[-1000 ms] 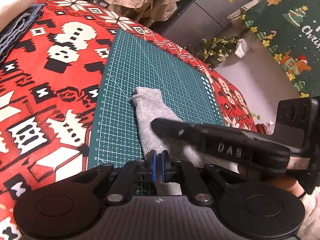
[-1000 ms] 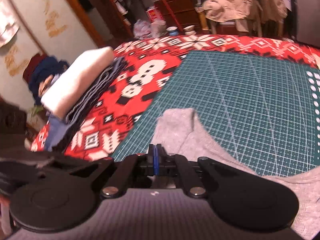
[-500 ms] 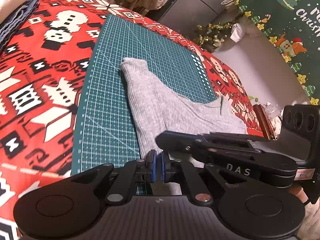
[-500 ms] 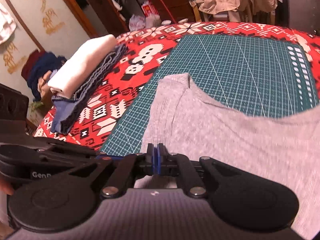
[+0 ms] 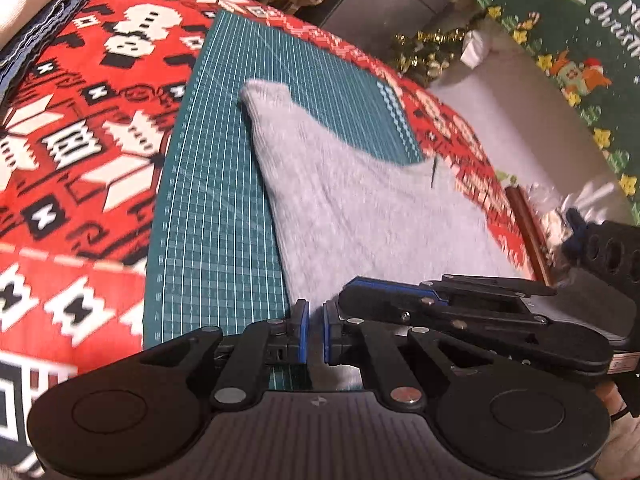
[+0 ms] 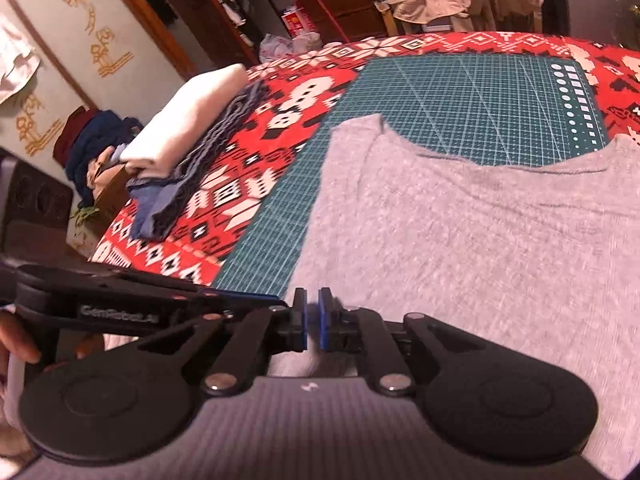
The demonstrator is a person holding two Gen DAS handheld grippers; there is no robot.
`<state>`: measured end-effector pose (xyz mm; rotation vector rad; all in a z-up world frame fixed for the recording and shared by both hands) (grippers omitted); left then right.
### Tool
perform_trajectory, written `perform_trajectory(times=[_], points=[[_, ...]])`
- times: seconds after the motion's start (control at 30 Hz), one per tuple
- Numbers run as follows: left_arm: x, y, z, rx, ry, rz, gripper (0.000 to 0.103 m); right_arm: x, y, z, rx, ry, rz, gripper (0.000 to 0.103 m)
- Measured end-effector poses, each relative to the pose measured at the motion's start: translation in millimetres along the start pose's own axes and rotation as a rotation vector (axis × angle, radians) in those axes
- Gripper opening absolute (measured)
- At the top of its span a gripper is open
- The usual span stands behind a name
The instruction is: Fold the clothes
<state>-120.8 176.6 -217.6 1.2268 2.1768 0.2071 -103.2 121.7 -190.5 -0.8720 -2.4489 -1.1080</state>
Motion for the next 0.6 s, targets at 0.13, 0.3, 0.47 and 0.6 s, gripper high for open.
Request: perform_trajectory(times=[0.13, 0.3, 0.47, 0.6], points=[[-1, -9, -4, 0.015, 0.009, 0.002, 0.005, 2, -17, -3, 0.024, -0.013, 0.003, 0.007], [-1, -22, -7, 0.030, 0.010, 0.005, 0.006, 8, -32, -11, 0.028, -0.017, -0.008, 0.007], [-5, -27, -9, 0.037, 0.025, 0.024, 0.006, 11, -42, -21, 0.023, -0.025, 0.005, 0.008], [-8, -30, -17, 0.022, 0.030, 0.038, 0.005, 13, -47, -34, 0.010, -0.035, 0.000, 0.009]])
Point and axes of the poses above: each gripper's, at about its wrist camera, not at the fingertips, and z roughly the way its jaws point, x to its left, y to its top, the point moved 9 cm from there along z, roughly the way its jaws point, and after that the axes turned 6 degrees about y, right-handed, at the moved point
